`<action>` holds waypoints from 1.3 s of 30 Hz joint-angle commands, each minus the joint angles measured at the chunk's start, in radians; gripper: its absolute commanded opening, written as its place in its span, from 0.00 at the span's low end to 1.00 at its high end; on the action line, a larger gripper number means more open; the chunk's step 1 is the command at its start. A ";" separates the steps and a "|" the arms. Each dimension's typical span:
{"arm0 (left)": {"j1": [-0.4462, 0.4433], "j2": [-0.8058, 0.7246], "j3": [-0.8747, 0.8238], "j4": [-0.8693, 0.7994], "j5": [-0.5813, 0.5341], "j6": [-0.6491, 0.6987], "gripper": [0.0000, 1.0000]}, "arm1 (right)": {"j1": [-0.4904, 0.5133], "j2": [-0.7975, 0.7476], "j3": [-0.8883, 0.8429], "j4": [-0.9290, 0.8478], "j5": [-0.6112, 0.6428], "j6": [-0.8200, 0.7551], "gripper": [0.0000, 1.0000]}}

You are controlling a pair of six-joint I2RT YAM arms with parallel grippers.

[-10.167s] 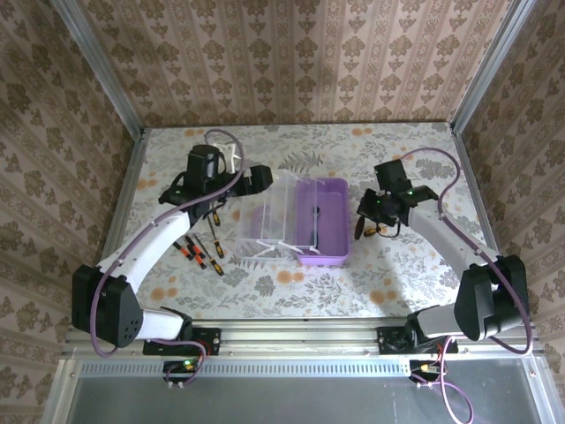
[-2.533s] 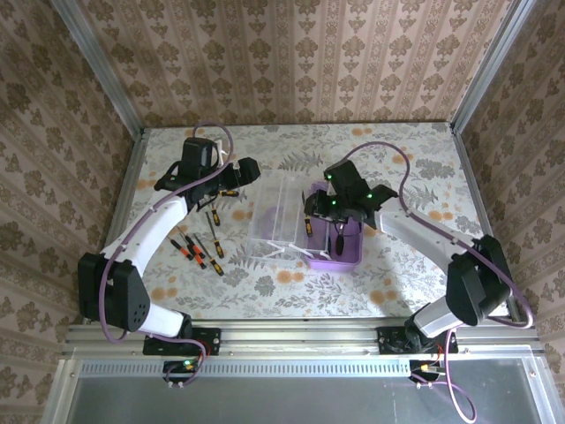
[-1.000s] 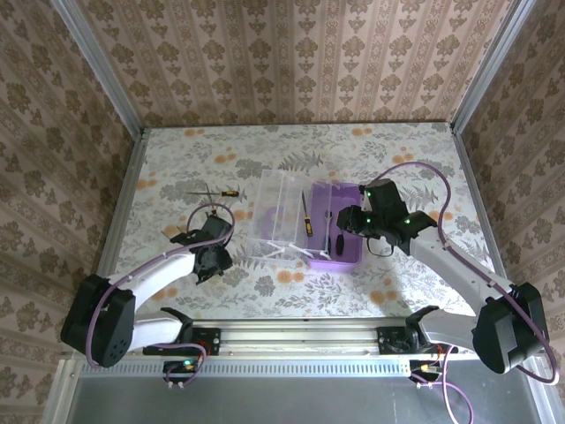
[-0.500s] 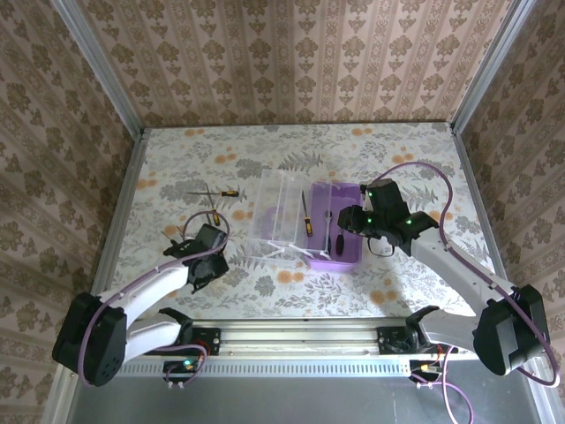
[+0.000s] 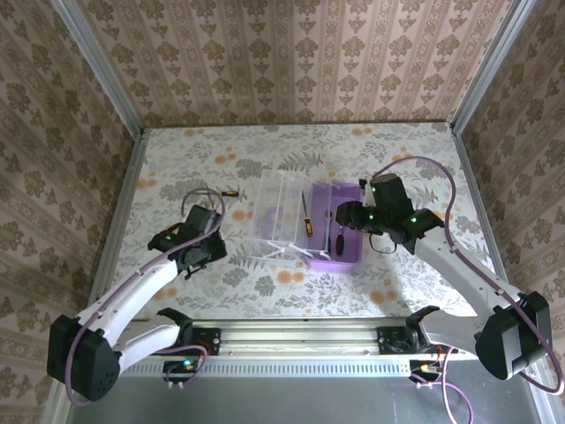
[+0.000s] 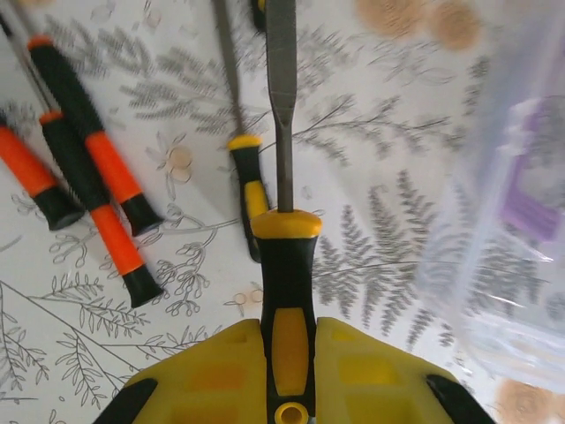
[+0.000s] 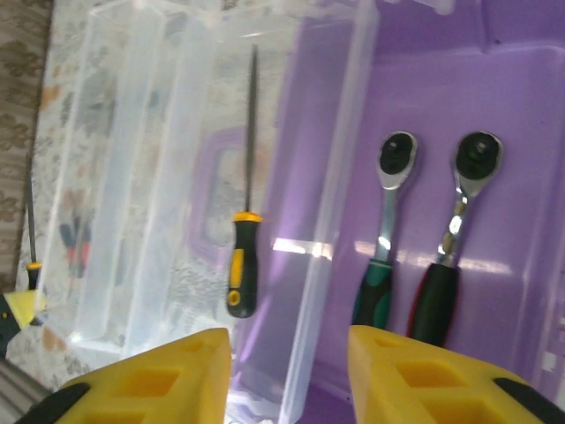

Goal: Pack the tool kit

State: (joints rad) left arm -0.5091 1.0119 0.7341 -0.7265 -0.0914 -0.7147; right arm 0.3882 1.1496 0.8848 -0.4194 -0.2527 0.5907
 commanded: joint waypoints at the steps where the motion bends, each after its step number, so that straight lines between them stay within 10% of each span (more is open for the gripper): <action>1: -0.002 -0.013 0.107 -0.079 0.059 0.161 0.10 | 0.018 -0.015 0.057 -0.027 -0.059 -0.049 0.48; 18: -0.230 0.056 0.181 0.260 0.314 0.207 0.07 | 0.226 0.196 0.204 0.286 -0.136 0.167 0.56; 30: -0.298 0.119 0.190 0.332 0.315 0.181 0.07 | 0.297 0.358 0.264 0.344 -0.130 0.251 0.38; 35: -0.304 0.123 0.187 0.329 0.311 0.181 0.08 | 0.300 0.371 0.272 0.345 -0.128 0.256 0.12; 39: -0.304 0.108 0.183 0.328 0.310 0.188 0.40 | 0.299 0.371 0.288 0.314 -0.103 0.249 0.02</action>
State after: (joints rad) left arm -0.8043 1.1328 0.9161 -0.4103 0.2123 -0.5278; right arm 0.6819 1.5169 1.1343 -0.0940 -0.3775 0.8478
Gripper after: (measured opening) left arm 0.267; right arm 0.068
